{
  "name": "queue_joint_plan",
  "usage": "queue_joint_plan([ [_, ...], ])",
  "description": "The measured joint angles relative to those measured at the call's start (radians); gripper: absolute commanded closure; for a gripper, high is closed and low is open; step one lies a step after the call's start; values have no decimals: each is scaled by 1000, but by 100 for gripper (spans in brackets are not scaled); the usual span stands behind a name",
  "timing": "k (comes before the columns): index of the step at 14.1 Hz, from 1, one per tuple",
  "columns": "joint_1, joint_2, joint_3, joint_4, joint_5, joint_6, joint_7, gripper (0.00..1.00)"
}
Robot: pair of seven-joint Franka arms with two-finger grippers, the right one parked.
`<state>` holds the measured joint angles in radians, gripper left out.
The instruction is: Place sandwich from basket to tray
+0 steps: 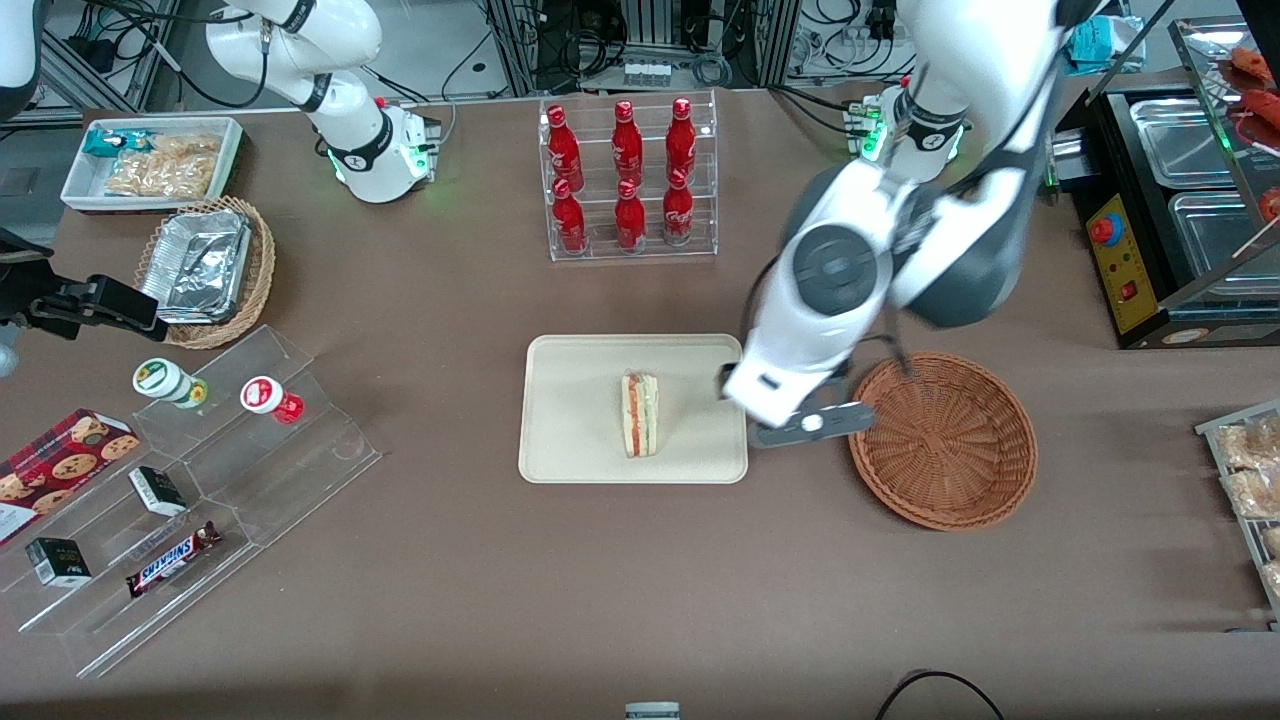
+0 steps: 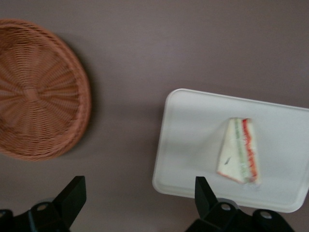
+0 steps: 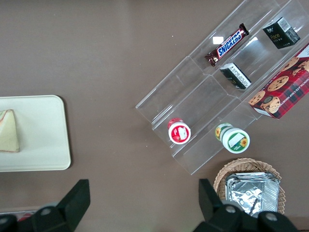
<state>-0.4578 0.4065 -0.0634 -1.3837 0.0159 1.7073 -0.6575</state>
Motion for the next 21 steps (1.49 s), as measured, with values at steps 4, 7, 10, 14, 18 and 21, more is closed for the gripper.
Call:
queue_joint_plan([
  [4,103,-252,2,-281,1,-2,100,0],
  [7,209,-368,5,-379,1,-41,227,0],
  [10,299,-426,6,-394,1,-94,332,0],
  [14,360,-459,8,-394,2,-107,404,0],
  [18,365,-474,40,-389,4,-107,459,0],
  [21,366,-476,61,-361,4,-107,468,0],
])
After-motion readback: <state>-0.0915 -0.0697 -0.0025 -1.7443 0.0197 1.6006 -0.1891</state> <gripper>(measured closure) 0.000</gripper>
